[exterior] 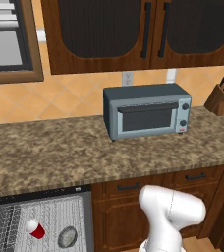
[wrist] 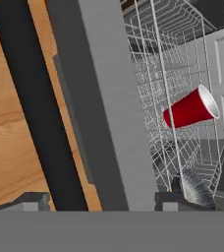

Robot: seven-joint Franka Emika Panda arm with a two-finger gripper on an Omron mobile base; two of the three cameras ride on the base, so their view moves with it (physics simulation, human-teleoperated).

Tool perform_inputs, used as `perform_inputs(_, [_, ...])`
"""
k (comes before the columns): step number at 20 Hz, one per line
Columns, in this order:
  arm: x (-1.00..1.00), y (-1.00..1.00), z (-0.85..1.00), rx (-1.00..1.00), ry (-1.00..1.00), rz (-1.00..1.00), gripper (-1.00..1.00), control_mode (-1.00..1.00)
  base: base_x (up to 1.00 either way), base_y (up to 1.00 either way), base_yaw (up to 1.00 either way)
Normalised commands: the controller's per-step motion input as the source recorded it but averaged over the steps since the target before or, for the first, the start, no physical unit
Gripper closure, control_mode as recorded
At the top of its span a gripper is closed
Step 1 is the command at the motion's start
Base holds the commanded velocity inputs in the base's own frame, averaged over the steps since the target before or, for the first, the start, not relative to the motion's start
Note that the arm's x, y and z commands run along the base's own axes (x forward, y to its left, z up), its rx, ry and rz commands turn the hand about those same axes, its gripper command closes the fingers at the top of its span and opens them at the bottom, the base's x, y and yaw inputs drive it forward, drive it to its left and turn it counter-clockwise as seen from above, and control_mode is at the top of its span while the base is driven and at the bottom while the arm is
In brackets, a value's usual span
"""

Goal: Pick up the cup and bowl from the counter, place them in the dishwasher, and close the dishwasher door.

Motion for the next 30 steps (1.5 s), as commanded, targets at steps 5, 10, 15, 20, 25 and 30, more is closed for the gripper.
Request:
perform_inputs(5, [0.88, -0.37, -0.25, 0.0, -0.21, 0.26, -1.0, -1.0, 0.0, 0.0, 0.0])
perform_inputs(10, [0.85, -0.45, -0.18, 0.0, -0.19, 0.25, -1.0, -1.0, 0.0, 0.0, 0.0])
perform_inputs(15, [0.83, -0.62, -0.01, 0.01, -0.26, 0.22, -1.0, -1.0, 0.0, 0.0, 0.0])
perform_inputs(20, [0.92, -0.74, 0.0, 0.03, -0.26, 0.16, -1.0, -1.0, 0.0, 0.0, 0.0])
perform_inputs(25, [0.97, -0.74, 0.0, 0.04, -0.24, 0.13, -1.0, -1.0, 0.0, 0.0, 0.0])
perform_inputs(30, [0.87, -0.71, 0.0, 0.07, -0.25, 0.03, -1.0, -1.0, 0.0, 0.0, 0.0])
